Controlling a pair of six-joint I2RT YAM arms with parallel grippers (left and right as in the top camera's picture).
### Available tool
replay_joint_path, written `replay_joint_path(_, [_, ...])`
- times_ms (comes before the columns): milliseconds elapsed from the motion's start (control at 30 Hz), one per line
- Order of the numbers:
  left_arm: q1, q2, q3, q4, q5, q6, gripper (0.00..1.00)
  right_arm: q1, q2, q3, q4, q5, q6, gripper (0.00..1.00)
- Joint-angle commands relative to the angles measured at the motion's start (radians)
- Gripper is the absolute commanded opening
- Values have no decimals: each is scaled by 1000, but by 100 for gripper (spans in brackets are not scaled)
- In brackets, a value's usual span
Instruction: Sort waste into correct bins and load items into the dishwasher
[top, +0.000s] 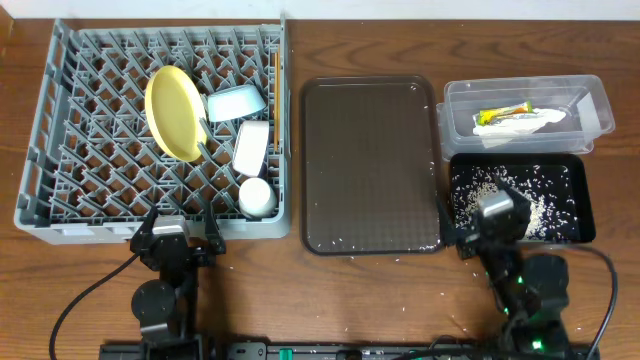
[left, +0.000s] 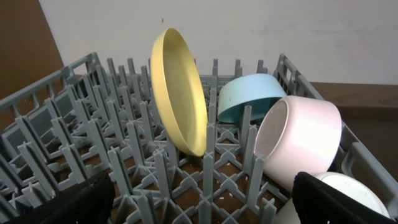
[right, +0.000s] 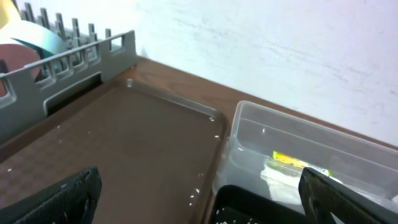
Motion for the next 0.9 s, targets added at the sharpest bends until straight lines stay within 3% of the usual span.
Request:
replay_joint_path(0, [-3,-6,-28,-14,10,13,92,-6,-91,-72,8,10,6,99])
replay_joint_path(200, [-3,-6,-28,-14,10,13,92,-6,-225,-166,-6,2,5,99])
replay_joint_path(600, [-3,-6,-28,-14,10,13,92,-7,-383,-165,-130,0,4,99])
replay_joint_path(867, [-3,-6,-28,-14,10,13,92,-9,-380,-165,-130,2,5,99])
